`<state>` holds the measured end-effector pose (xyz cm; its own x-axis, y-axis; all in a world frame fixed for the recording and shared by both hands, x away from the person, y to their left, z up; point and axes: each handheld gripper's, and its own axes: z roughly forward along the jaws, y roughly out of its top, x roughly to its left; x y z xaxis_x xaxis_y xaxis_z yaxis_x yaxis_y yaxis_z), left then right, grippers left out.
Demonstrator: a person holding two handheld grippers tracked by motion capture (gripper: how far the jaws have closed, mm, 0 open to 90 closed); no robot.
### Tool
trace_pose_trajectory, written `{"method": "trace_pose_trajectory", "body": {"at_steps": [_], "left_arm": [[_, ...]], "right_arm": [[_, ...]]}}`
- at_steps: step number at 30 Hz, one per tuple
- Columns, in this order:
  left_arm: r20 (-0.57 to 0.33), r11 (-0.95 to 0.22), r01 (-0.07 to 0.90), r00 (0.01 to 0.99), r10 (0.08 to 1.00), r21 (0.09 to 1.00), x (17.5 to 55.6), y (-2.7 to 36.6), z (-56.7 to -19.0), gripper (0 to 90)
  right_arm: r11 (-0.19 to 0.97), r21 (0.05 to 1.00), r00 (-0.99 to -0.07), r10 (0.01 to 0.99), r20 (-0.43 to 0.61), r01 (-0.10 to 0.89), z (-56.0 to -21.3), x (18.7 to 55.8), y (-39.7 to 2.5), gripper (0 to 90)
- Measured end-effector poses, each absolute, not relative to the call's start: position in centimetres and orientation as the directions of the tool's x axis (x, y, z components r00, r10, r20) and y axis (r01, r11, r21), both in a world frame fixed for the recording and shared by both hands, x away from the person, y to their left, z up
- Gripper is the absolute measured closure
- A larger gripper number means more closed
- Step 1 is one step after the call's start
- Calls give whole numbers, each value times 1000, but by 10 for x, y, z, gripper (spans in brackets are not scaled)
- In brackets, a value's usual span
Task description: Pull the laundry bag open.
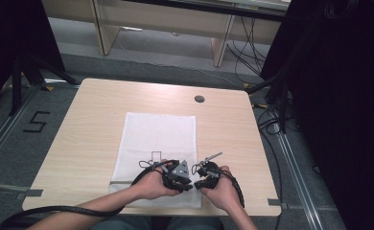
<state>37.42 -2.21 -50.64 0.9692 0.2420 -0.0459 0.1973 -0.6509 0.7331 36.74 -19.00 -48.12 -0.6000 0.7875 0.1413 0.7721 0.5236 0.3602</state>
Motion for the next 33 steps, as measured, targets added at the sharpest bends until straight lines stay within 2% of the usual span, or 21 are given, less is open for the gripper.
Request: {"method": "trace_pose_trajectory", "body": {"at_steps": [3, 10, 13, 15, 25, 26, 33], "left_arm": [[-37, -662, 189, 971, 236, 725, 375, -23, -505, 804], [-7, -696, 158, 977, 215, 700, 376, -26, -501, 816], [-63, -659, 221, 965, 255, 718, 375, -26, -503, 817], [-67, -649, 228, 962, 263, 726, 375, -24, -504, 818], [-49, -666, 208, 967, 250, 717, 375, -26, -499, 819], [-34, -670, 190, 970, 240, 718, 376, -26, -498, 819], [-40, -671, 195, 970, 240, 716, 375, -26, -496, 819]], "right_arm": [[520, 358, -596, 790, 143, 776, -481, 367, -190, 900], [532, 375, -615, 774, 146, 759, -482, 369, -191, 900], [520, 364, -600, 786, 149, 773, -482, 368, -191, 900], [529, 376, -612, 777, 146, 761, -482, 369, -191, 900], [536, 370, -617, 773, 146, 759, -482, 369, -191, 900], [521, 355, -596, 791, 142, 776, -481, 367, -190, 900], [542, 371, -623, 769, 143, 754, -482, 369, -191, 900]]}}
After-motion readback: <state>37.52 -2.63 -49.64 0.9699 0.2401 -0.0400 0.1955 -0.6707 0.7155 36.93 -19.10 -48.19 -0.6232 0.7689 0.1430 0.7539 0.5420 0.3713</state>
